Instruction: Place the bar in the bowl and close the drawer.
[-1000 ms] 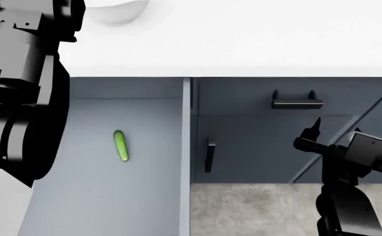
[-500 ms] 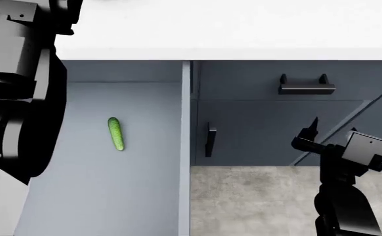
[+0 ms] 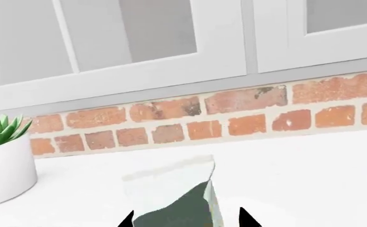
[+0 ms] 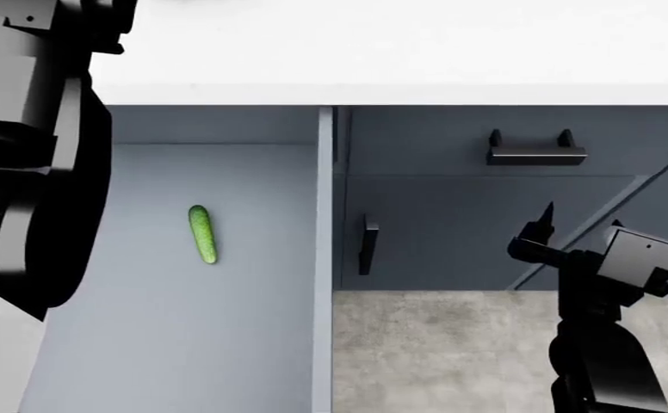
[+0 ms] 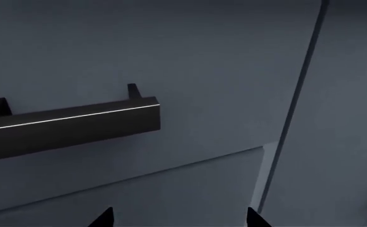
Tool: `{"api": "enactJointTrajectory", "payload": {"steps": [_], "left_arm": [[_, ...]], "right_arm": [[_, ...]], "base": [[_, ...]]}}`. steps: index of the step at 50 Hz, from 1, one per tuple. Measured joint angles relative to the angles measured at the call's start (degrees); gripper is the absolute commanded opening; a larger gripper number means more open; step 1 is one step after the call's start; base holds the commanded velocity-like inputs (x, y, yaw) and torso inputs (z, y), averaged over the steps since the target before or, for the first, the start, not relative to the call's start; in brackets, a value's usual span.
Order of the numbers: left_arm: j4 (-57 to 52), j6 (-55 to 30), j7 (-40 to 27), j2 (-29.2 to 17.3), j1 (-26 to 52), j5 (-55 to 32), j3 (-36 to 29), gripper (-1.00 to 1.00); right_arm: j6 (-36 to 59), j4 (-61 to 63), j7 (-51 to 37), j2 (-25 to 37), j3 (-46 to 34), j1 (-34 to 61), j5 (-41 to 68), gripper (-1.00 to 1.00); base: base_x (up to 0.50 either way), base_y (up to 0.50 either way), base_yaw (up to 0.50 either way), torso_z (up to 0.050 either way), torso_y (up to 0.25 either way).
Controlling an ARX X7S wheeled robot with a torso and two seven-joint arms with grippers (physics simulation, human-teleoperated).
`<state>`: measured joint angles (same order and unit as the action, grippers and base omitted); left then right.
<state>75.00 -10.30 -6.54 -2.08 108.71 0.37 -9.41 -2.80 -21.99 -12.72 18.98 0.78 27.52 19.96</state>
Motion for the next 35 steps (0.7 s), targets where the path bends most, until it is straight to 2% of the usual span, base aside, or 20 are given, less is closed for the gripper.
{"api": "enactJointTrajectory", "payload": {"steps": [35], "left_arm": [[0.0, 0.1, -0.2, -0.1, 1.4, -0.6, -0.1, 1.0]], "right_arm": [[-0.1, -0.2, 0.5, 0.0, -0.4, 0.4, 0.8, 1.0]], "base": [[0.0, 0.0, 0.0, 0.0, 0.0]]}}
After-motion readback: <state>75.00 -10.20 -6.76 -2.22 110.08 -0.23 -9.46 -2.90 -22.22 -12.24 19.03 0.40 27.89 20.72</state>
